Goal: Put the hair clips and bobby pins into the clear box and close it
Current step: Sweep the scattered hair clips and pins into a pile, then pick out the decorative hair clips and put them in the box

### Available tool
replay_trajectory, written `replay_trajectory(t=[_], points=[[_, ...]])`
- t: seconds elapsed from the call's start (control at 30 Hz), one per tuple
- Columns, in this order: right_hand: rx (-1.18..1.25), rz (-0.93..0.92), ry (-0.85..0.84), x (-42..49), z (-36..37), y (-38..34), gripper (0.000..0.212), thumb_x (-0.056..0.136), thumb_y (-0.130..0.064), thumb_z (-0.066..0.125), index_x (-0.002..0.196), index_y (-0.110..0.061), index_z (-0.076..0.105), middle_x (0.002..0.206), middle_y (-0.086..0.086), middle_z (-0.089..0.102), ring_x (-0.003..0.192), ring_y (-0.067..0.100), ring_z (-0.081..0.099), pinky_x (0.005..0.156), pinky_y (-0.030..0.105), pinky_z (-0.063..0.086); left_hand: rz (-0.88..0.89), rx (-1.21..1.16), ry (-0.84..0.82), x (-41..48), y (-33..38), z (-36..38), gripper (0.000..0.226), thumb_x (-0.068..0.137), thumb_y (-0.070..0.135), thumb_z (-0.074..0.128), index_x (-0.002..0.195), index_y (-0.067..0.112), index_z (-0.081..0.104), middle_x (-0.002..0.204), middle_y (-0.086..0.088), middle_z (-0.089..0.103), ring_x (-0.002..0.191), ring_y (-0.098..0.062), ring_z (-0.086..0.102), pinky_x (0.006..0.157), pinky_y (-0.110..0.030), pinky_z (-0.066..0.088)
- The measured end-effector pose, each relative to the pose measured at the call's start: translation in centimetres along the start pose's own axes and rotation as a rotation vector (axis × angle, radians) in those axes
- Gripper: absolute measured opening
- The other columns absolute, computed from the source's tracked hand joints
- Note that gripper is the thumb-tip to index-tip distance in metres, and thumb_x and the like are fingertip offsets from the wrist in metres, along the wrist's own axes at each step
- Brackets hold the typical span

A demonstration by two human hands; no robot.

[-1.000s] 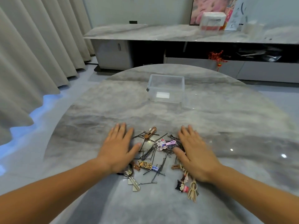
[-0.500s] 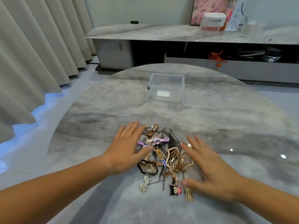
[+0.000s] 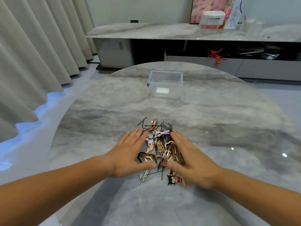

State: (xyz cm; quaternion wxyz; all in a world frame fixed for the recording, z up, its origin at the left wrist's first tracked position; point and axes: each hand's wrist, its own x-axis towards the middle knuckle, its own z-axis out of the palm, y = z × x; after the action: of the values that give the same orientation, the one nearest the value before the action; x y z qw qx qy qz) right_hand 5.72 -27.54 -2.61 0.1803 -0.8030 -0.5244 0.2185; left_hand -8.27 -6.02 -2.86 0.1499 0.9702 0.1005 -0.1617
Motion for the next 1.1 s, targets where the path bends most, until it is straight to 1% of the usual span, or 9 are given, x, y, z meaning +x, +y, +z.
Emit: replay_trajectory(t=[0.1, 0.2, 0.33, 0.43, 0.53, 0.6, 0.77, 0.93, 1.1], points=[[-0.196, -0.117, -0.117, -1.7, -0.9, 1.8, 0.107, 0.074, -0.087, 0.040, 0.151, -0.036, -0.014, 0.159, -0.014, -0.026, 0.142, 0.001, -0.029, 0.122, 0.034, -0.007, 0.036, 0.089, 0.005, -0.5, -0.2, 0.2, 0.129, 0.063, 0.096, 0.039, 0.155, 0.027, -0.020, 0.163, 0.006, -0.025, 0.149, -0.014, -0.023, 0.121, -0.035, -0.011], [-0.354, -0.144, -0.103, -1.9, 0.2, 2.1, 0.107, 0.073, -0.090, 0.033, 0.151, -0.035, -0.015, 0.159, -0.010, -0.026, 0.144, 0.008, -0.029, 0.121, 0.035, -0.012, 0.050, 0.116, 0.054, -0.3, 0.2, 0.4, 0.128, 0.061, 0.096, 0.042, 0.158, 0.026, -0.005, 0.166, 0.003, -0.004, 0.152, -0.020, -0.004, 0.124, -0.040, 0.004], [-0.317, -0.094, 0.070, -0.9, 0.7, 1.5, 0.099, 0.078, -0.085, 0.033, 0.155, -0.028, 0.010, 0.164, -0.004, 0.009, 0.149, 0.017, 0.008, 0.121, 0.038, 0.010, 0.034, 0.047, 0.081, 0.4, 0.9, -0.6, 0.117, 0.060, 0.087, 0.058, 0.154, 0.026, 0.022, 0.153, 0.004, 0.025, 0.143, -0.019, 0.022, 0.119, -0.038, 0.022], [-0.129, -0.072, 0.105, -0.2, -0.4, 1.2, 0.101, 0.070, -0.085, 0.048, 0.152, -0.034, 0.018, 0.159, -0.010, 0.019, 0.144, 0.010, 0.017, 0.118, 0.035, 0.021, -0.019, -0.060, 0.113, 1.1, 1.7, -1.6, 0.103, 0.058, 0.077, 0.073, 0.144, 0.032, 0.039, 0.141, 0.007, 0.039, 0.133, -0.017, 0.034, 0.111, -0.037, 0.031], [0.016, -0.052, 0.097, 0.9, -1.7, 1.4, 0.092, 0.071, -0.070, 0.064, 0.149, -0.036, 0.029, 0.156, -0.012, 0.027, 0.141, 0.007, 0.021, 0.117, 0.038, 0.029, -0.094, -0.155, 0.160, 1.6, 2.9, -2.0, 0.100, 0.053, 0.079, 0.072, 0.138, 0.034, 0.043, 0.135, 0.008, 0.042, 0.129, -0.015, 0.036, 0.107, -0.036, 0.034], [0.011, -0.048, 0.042, 1.7, -2.7, 1.5, 0.089, 0.072, -0.059, 0.071, 0.148, -0.035, 0.032, 0.157, -0.010, 0.027, 0.141, 0.009, 0.019, 0.118, 0.037, 0.024, -0.114, -0.171, 0.162, 1.9, 3.5, -2.0, 0.102, 0.054, 0.081, 0.070, 0.139, 0.032, 0.043, 0.135, 0.007, 0.043, 0.129, -0.016, 0.036, 0.107, -0.035, 0.036], [-0.131, -0.111, -0.162, 3.5, -3.9, 1.4, 0.104, 0.061, -0.057, 0.082, 0.149, -0.040, 0.028, 0.161, -0.012, 0.013, 0.141, 0.013, 0.014, 0.116, 0.029, 0.019, -0.067, -0.029, 0.094, 2.1, 3.7, -2.0, 0.106, 0.055, 0.075, 0.075, 0.143, 0.031, 0.038, 0.135, 0.003, 0.041, 0.127, -0.018, 0.036, 0.107, -0.037, 0.039], [-0.145, -0.138, -0.173, 4.1, -3.5, 1.5, 0.089, 0.064, -0.045, 0.085, 0.142, -0.040, 0.043, 0.154, -0.006, 0.025, 0.137, 0.016, 0.027, 0.115, 0.030, 0.027, -0.059, -0.079, 0.102, 3.2, 2.8, -2.2, 0.082, 0.065, 0.061, 0.079, 0.137, 0.033, 0.053, 0.127, 0.004, 0.049, 0.120, -0.020, 0.048, 0.094, -0.037, 0.047], [-0.031, -0.066, -0.107, 4.2, -3.6, 1.5, 0.066, 0.070, -0.031, 0.084, 0.130, -0.036, 0.058, 0.119, -0.008, 0.040, 0.100, 0.009, 0.049, 0.086, 0.018, 0.040, -0.053, -0.149, 0.103, 3.8, 2.6, -2.1, 0.063, 0.068, 0.054, 0.081, 0.123, 0.032, 0.061, 0.109, 0.006, 0.052, 0.102, -0.016, 0.055, 0.086, -0.034, 0.050]])
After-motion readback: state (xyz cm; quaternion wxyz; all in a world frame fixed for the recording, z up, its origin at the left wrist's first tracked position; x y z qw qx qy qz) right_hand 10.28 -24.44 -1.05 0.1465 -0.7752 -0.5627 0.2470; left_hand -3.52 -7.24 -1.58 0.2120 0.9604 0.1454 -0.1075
